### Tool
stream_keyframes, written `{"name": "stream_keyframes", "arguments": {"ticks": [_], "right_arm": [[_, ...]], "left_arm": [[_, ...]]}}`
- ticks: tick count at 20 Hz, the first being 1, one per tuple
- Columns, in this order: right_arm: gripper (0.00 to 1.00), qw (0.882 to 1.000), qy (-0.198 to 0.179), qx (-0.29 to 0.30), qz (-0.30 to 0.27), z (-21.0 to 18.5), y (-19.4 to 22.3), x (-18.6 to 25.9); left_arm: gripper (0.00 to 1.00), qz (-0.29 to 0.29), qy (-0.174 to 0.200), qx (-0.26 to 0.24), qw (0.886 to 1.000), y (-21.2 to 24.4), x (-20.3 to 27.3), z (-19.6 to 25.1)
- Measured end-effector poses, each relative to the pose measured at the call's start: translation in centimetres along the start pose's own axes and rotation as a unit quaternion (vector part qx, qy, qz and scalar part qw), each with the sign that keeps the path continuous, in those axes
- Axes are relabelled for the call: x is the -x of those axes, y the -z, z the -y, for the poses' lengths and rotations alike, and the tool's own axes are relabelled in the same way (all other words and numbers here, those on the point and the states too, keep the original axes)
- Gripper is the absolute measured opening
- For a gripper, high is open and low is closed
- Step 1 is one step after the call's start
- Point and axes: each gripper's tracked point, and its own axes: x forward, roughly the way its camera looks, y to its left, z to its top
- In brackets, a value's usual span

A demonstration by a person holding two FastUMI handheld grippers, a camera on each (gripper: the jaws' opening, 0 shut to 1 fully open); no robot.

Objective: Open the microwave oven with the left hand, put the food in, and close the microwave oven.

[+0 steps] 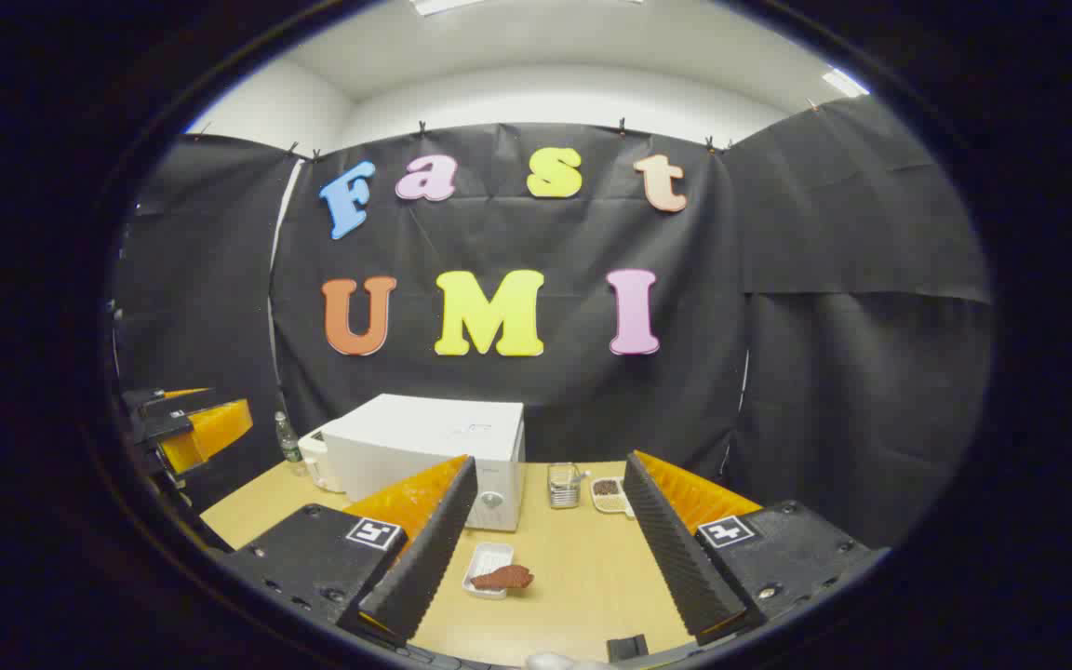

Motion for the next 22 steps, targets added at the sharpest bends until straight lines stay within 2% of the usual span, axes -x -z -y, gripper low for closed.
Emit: {"name": "stream_keyframes", "arguments": {"ticks": [1,2,3,4,5,6,15,16,20,21,22], "right_arm": [[0.92,1.0,-0.004,0.001,-0.004,0.0,0.0,-0.4],[1.0,1.0,-0.007,0.004,-0.008,0.0,0.2,-0.8],[1.0,1.0,-0.009,0.007,-0.012,0.1,0.3,-1.2],[0.91,1.0,-0.01,0.01,-0.012,0.2,0.1,-1.6],[1.0,1.0,-0.008,0.013,-0.011,0.5,-0.2,-2.0],[0.91,1.0,-0.008,0.015,-0.013,0.6,-0.1,-2.4],[0.91,0.999,-0.019,0.019,-0.022,0.8,-0.1,-4.9],[1.0,0.999,-0.025,0.016,-0.029,0.8,0.1,-5.0],[1.0,0.999,-0.022,0.002,-0.032,2.4,-0.7,-5.6],[0.91,0.999,-0.018,0.001,-0.033,3.0,-0.8,-5.7],[0.91,0.999,-0.014,0.004,-0.035,3.5,-0.9,-5.8]], "left_arm": [[0.93,0.0,-0.005,-0.003,1.0,0.2,-0.3,-0.3],[0.93,-0.002,-0.01,-0.003,1.0,0.4,-0.7,-0.5],[0.93,-0.005,-0.014,0.0,1.0,0.7,-1.2,-0.6],[0.93,-0.008,-0.016,0.004,1.0,1.1,-1.7,-0.7],[0.93,-0.012,-0.018,0.007,1.0,1.5,-2.1,-0.7],[0.93,-0.015,-0.018,0.011,1.0,1.8,-2.6,-0.7],[0.93,-0.019,-0.022,0.011,1.0,2.8,-5.6,-0.3],[0.93,-0.017,-0.019,0.011,1.0,3.1,-6.2,0.0],[0.93,0.005,-0.01,0.009,1.0,5.4,-9.4,2.0],[0.93,0.008,-0.002,0.009,1.0,6.2,-10.4,2.9],[0.93,0.005,0.005,0.009,1.0,7.7,-11.4,3.8]]}}
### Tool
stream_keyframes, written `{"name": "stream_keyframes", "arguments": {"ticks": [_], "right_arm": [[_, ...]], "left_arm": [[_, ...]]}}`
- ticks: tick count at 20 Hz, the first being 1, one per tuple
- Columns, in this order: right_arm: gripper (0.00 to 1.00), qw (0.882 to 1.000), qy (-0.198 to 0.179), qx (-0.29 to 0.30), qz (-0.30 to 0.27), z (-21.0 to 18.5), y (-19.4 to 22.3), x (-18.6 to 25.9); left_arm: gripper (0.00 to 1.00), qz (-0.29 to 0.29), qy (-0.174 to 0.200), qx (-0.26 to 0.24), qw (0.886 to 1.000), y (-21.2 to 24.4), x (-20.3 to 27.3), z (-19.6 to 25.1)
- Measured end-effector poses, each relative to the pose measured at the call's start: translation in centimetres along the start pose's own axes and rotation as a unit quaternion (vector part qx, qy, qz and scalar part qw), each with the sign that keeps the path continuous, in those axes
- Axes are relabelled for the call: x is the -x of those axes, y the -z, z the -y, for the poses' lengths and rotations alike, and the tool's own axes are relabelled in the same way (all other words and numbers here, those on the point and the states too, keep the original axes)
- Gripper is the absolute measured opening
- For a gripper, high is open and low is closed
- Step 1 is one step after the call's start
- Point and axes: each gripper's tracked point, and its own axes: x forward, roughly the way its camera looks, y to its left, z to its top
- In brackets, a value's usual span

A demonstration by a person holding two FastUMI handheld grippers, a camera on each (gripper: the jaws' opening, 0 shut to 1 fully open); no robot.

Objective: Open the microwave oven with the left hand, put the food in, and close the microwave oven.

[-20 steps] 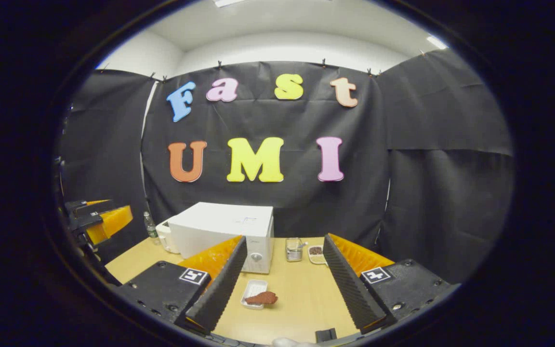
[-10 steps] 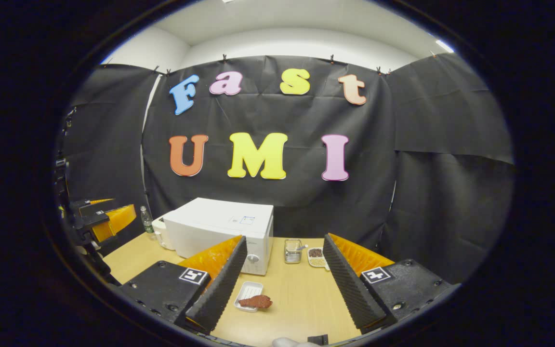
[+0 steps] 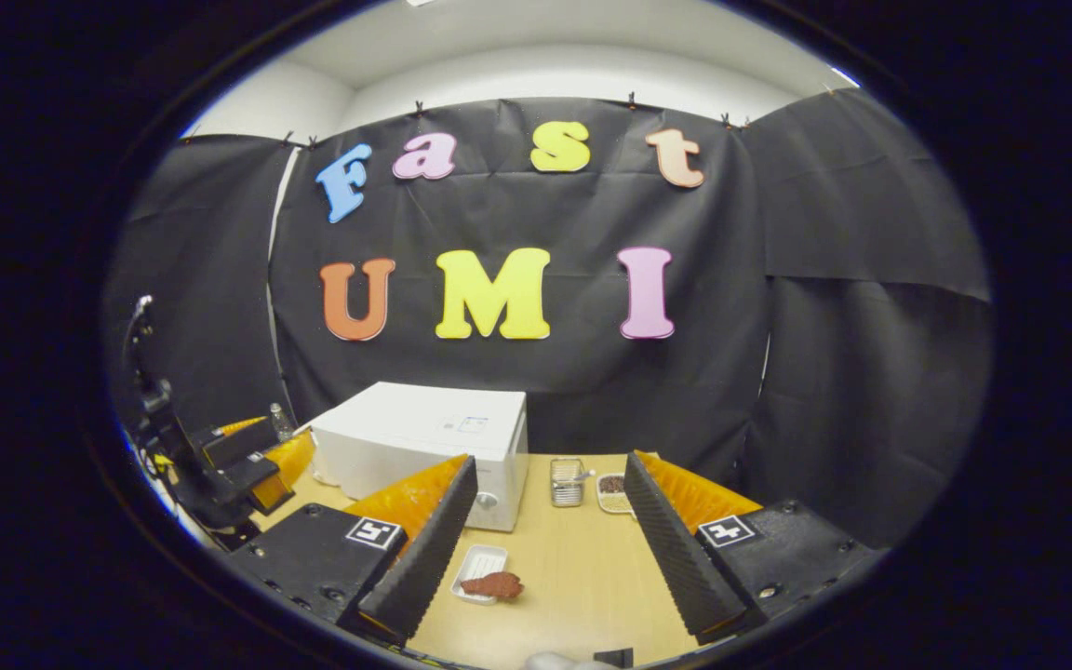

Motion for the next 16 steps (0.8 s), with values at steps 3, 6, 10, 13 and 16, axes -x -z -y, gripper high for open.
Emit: {"name": "stream_keyframes", "arguments": {"ticks": [3,6,10,13,16], "right_arm": [[0.92,0.999,0.014,0.029,-0.006,1.9,-0.3,-0.4],[1.0,0.999,0.019,0.037,-0.013,3.0,-0.2,-0.9],[0.92,0.999,0.028,0.034,-0.029,4.4,0.6,-2.0],[0.92,0.998,0.033,0.031,-0.039,5.5,1.3,-2.8],[1.0,0.998,0.038,0.032,-0.05,6.7,2.0,-3.6]], "left_arm": [[0.93,-0.018,0.016,-0.015,1.0,4.0,-2.9,2.7],[0.93,-0.037,0.032,-0.02,0.999,7.7,-6.2,5.6],[0.96,-0.056,0.027,-0.001,0.998,11.8,-10.7,7.4],[0.96,-0.07,0.014,-0.002,0.997,14.3,-13.9,7.7],[0.96,-0.075,0.011,-0.004,0.997,15.7,-15.8,7.9]]}}
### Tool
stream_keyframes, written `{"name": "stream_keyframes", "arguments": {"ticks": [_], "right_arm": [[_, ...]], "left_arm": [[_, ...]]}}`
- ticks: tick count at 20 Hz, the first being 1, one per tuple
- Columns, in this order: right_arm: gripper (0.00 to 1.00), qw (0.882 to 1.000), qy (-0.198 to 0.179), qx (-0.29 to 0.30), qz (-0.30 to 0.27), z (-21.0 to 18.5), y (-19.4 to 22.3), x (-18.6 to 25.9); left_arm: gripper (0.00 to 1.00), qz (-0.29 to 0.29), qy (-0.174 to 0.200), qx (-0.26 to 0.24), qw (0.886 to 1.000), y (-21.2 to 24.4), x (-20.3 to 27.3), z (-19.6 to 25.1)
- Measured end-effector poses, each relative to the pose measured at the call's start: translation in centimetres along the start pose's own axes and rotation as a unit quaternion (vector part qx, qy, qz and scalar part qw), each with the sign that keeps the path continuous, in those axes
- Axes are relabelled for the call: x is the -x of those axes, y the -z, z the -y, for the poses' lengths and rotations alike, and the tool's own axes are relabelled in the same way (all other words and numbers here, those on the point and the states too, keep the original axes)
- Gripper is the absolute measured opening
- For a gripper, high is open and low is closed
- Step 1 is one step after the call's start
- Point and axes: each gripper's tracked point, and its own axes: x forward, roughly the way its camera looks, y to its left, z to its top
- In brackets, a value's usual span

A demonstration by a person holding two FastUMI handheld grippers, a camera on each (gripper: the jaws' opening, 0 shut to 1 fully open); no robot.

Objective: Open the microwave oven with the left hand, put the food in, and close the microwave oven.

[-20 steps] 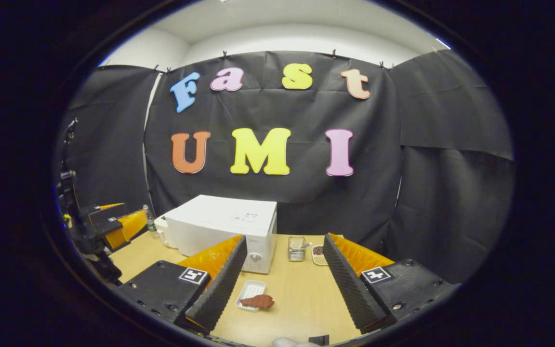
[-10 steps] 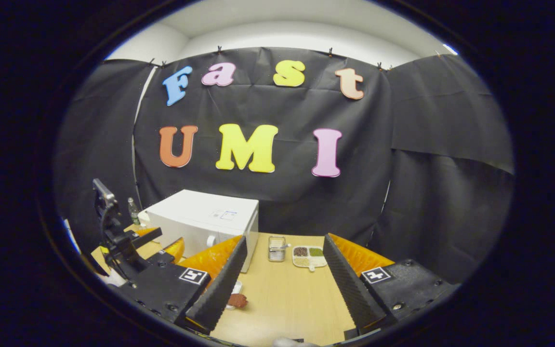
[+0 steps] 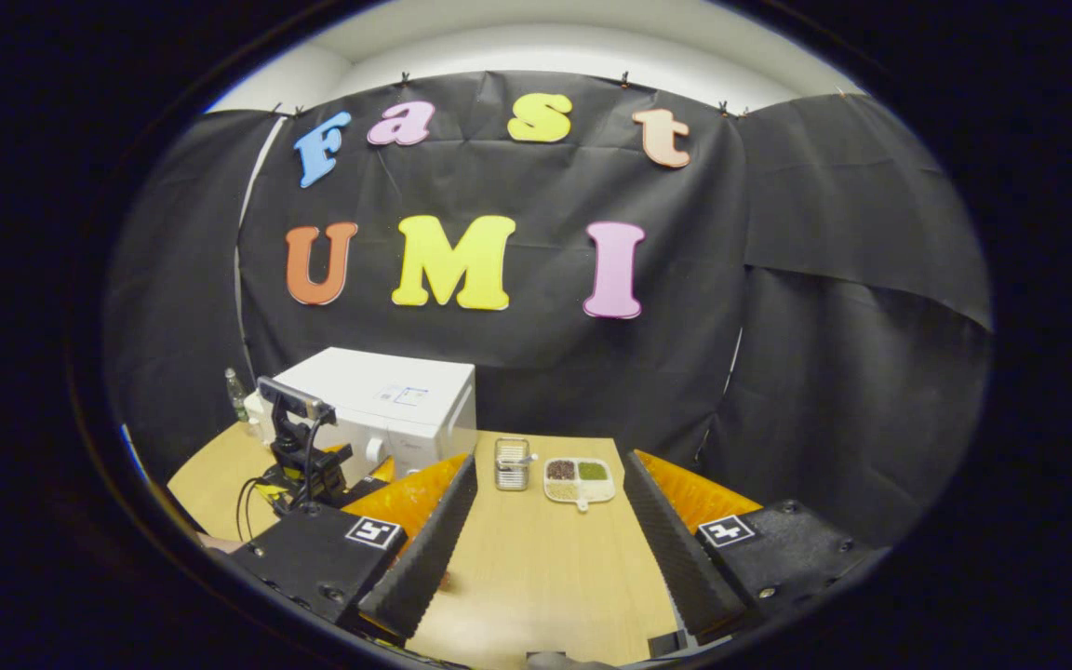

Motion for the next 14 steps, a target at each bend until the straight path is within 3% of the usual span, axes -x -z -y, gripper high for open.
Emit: {"name": "stream_keyframes", "arguments": {"ticks": [4,5,6,7,8,11,14], "right_arm": [[1.0,1.0,-0.007,0.001,-0.01,0.3,0.4,-1.2],[1.0,1.0,-0.011,0.002,-0.012,0.3,0.5,-1.5],[1.0,1.0,-0.012,0.001,-0.013,0.3,0.7,-1.7],[0.92,1.0,-0.015,0.001,-0.013,0.2,0.7,-1.9],[1.0,1.0,-0.02,0.001,-0.014,0.1,0.7,-2.1],[1.0,0.999,-0.03,0.001,-0.019,-0.5,0.9,-2.5],[1.0,0.999,-0.042,0.005,-0.015,-1.3,0.4,-2.5]], "left_arm": [[0.75,-0.01,-0.01,-0.005,1.0,1.0,-1.2,-0.1],[0.48,-0.006,-0.007,0.004,1.0,1.2,-1.4,0.0],[0.36,-0.002,-0.002,0.008,1.0,1.1,-1.4,0.3],[0.31,-0.004,0.004,0.011,1.0,1.0,-0.7,1.1],[0.26,-0.001,0.0,0.002,1.0,1.0,-1.2,0.7],[0.13,-0.002,-0.002,-0.003,1.0,1.1,-1.2,0.5],[0.08,-0.009,0.005,-0.004,1.0,1.2,-1.1,0.5]]}}
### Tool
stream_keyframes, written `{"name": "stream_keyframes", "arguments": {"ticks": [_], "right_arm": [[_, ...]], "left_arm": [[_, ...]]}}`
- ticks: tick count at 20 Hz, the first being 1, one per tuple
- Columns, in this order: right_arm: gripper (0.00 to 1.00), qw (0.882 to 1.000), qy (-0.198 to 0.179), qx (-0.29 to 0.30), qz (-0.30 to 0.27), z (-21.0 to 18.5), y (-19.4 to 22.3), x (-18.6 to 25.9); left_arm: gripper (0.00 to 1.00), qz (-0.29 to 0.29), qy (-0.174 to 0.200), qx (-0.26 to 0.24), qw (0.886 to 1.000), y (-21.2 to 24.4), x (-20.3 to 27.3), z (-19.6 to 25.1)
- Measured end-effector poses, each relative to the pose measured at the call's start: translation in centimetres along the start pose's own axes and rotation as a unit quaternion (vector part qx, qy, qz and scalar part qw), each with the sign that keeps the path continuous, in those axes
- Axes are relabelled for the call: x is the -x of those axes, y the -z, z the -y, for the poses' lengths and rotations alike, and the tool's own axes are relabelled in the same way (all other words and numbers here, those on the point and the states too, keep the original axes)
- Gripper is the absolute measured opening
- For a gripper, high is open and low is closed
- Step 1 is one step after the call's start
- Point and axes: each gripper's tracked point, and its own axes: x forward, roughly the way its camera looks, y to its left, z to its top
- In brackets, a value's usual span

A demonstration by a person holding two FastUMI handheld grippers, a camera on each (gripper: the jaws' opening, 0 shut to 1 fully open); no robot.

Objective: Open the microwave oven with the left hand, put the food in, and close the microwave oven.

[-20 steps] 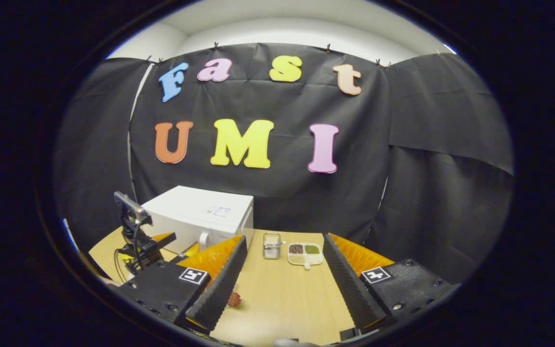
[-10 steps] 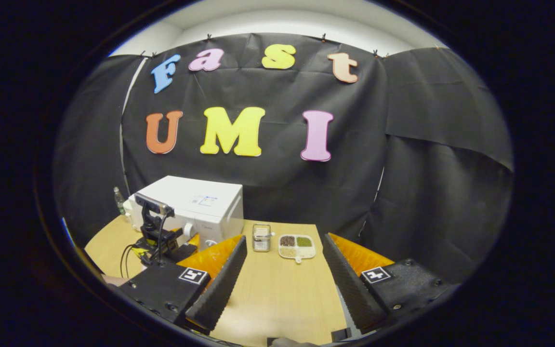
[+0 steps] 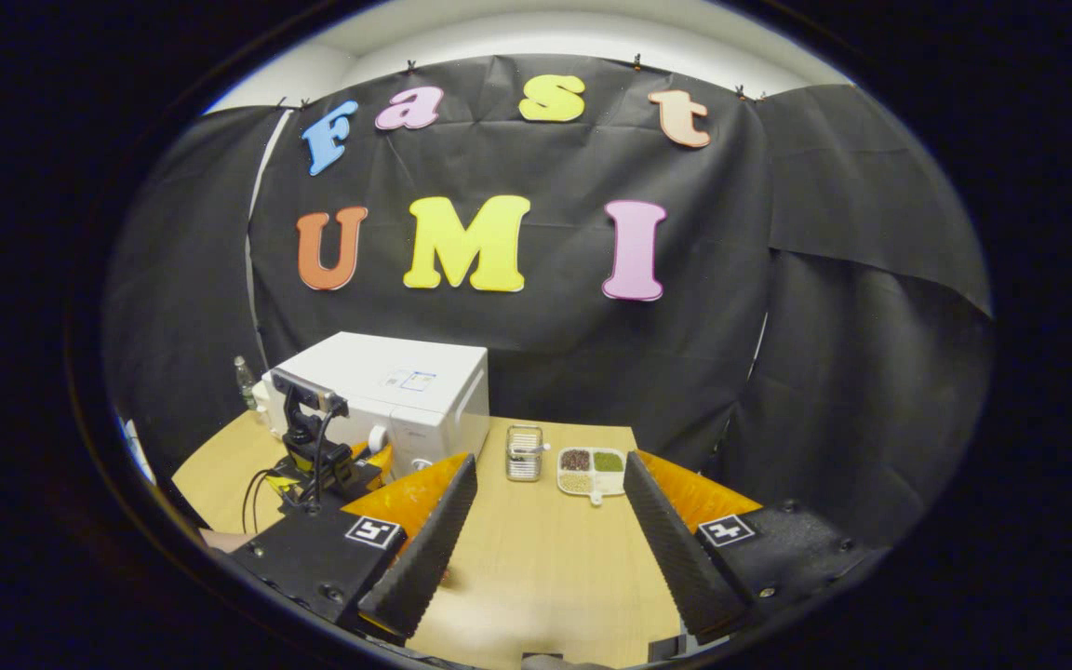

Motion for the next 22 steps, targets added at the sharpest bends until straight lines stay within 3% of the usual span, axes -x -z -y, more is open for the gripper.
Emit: {"name": "stream_keyframes", "arguments": {"ticks": [9,17,22], "right_arm": [[1.0,1.0,-0.013,0.011,0.011,-1.4,-0.6,0.1],[1.0,0.999,-0.044,0.001,0.006,-5.9,0.2,0.8],[1.0,0.998,-0.061,0.004,0.006,-9.6,0.9,2.5]], "left_arm": [[0.08,-0.017,0.02,0.009,1.0,0.0,0.4,0.1],[0.08,-0.021,0.054,-0.016,0.998,2.0,10.6,-2.1],[0.1,-0.039,0.051,-0.03,0.997,3.4,16.3,-5.7]]}}
